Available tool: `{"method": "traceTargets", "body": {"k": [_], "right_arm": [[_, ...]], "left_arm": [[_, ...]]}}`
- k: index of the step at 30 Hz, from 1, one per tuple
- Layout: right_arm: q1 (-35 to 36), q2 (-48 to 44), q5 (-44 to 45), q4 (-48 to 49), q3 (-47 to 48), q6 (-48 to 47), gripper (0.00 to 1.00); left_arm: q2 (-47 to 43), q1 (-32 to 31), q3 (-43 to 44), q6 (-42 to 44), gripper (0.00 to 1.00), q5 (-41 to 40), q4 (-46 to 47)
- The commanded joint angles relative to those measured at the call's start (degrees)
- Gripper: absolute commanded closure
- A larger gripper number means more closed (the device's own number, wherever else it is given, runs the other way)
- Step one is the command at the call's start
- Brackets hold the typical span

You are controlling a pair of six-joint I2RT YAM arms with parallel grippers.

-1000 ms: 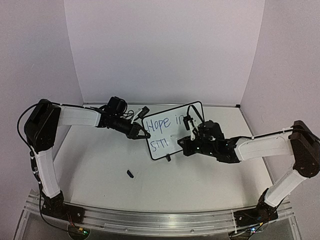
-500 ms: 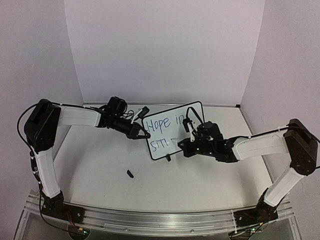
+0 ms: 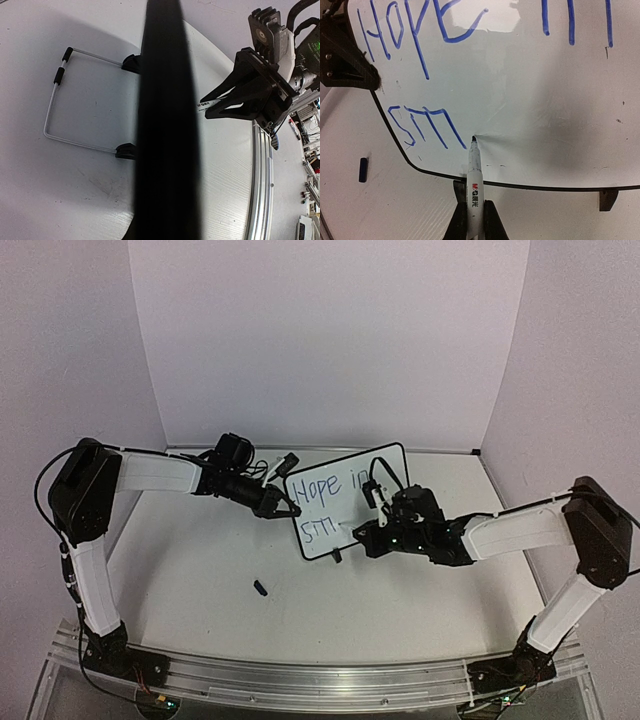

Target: Write a sentence on the whiteboard

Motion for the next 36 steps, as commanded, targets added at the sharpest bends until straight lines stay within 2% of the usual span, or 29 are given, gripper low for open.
{"method": "traceTargets", "body": {"k": [1,27,36], "right_arm": [[-0.1,-0.2,-2.1,0.8,1.2,-0.7,1.00],[-0.1,-0.3,4.2,2.7,2.2,0.9,1.00],[-0.1,1.3,1.7,2.7,3.6,-0.6,1.00]], "left_arm": [[0.5,-1.4,1.8,0.5,1.00,0.3,-3.1],[0.4,-1.4,1.8,0.5,1.00,0.3,-3.3],[0.4,-1.5,1.8,0.5,1.00,0.3,-3.3]]}}
